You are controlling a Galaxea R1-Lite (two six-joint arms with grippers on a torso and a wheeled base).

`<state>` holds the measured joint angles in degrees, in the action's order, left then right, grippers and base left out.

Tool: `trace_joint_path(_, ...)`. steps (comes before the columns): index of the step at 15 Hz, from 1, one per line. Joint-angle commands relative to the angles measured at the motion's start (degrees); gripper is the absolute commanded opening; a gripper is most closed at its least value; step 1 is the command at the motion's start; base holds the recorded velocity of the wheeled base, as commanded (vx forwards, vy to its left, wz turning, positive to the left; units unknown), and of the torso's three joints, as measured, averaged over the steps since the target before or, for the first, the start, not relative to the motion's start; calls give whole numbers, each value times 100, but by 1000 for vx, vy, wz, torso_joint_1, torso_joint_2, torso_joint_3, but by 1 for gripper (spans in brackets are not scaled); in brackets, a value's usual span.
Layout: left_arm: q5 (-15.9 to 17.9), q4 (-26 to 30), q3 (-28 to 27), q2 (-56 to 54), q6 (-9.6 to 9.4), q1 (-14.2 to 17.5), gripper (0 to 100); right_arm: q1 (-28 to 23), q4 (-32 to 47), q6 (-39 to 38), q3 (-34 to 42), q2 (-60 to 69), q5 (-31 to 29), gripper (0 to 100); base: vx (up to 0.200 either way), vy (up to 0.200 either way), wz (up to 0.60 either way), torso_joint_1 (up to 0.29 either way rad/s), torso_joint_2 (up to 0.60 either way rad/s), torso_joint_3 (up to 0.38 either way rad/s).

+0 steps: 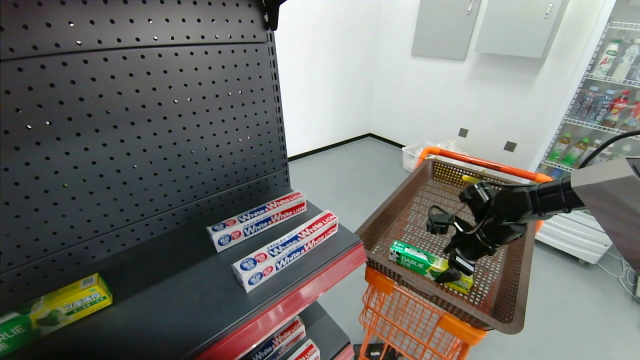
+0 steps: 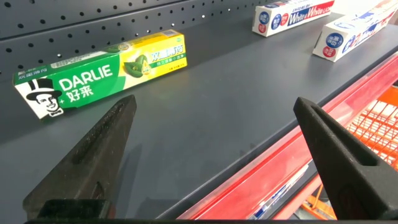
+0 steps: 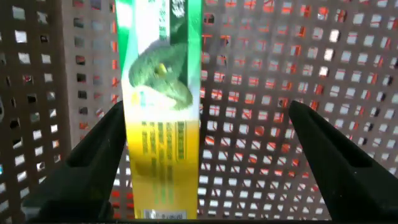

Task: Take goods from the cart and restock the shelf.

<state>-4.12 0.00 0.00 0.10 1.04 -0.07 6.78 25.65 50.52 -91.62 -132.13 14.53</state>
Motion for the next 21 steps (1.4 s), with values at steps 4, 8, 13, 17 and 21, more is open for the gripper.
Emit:
trace_joint_path(4, -1, 0, 0, -1, 2, -1, 100, 113, -7, 2, -40, -164, -82, 100, 0, 0, 0, 0, 0, 0)
trace_joint_path(8, -1, 0, 0, -1, 2, -1, 100, 140, -25, -7, -40, -181, -170, 0, 0, 0, 0, 0, 0, 0)
trace_joint_path(13, -1, 0, 0, -1, 2, -1, 100, 157, -25, -7, -5, -23, -240, 0, 0, 0, 0, 0, 0, 0)
trace_joint_path(17, -1, 0, 0, -1, 2, -1, 100, 157, 2, -174, 127, 504, -363, 0, 0, 0, 0, 0, 0, 0)
trace_joint_path(21, -1, 0, 0, -1, 2, -1, 100, 307, 2, -657, 628, 1331, -390, 0, 0, 0, 0, 0, 0, 0)
